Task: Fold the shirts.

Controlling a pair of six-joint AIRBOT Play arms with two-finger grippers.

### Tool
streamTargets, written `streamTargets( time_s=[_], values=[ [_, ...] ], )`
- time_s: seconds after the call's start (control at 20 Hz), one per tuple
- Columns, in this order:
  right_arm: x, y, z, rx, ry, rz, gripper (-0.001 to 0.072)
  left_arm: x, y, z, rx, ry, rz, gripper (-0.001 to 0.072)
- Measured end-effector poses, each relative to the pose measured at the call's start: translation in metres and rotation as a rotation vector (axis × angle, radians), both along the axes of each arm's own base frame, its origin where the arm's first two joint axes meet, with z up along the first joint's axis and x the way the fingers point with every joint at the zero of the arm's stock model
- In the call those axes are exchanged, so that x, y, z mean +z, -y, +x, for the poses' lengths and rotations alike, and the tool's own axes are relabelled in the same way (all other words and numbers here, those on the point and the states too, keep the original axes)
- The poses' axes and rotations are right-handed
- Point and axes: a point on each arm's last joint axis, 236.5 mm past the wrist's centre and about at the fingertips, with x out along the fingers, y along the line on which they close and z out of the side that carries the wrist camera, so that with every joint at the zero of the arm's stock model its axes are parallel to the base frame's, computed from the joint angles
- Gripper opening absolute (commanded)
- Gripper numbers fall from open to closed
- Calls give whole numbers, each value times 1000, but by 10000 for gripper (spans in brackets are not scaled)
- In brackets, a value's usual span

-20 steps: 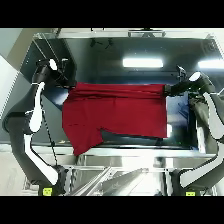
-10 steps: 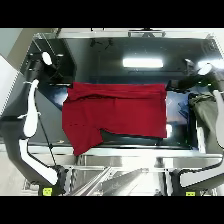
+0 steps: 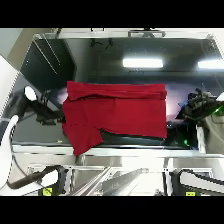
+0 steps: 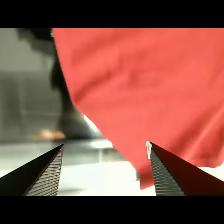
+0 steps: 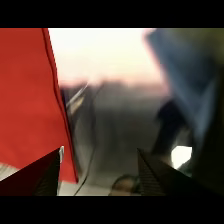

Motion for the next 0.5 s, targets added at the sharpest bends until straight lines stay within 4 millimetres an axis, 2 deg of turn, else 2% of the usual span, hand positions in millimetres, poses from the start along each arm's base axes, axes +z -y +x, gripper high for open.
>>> streamTargets(
  time_s=[0.15, 0.2, 0.25, 0.5],
  values=[
    [-21, -16, -19, -20, -9, 66, 514, -15, 5, -39, 43, -14, -24, 561],
    [-25, -22, -19, -28, 5, 86, 443, -19, 7, -48, 55, -12, -30, 560],
    [-27, -28, -18, -36, 15, 110, 428, -22, 10, -55, 69, -2, -39, 560],
    [-35, -65, -15, -16, 13, 215, 432, -36, 33, -59, 132, 92, -120, 561]
  ],
)
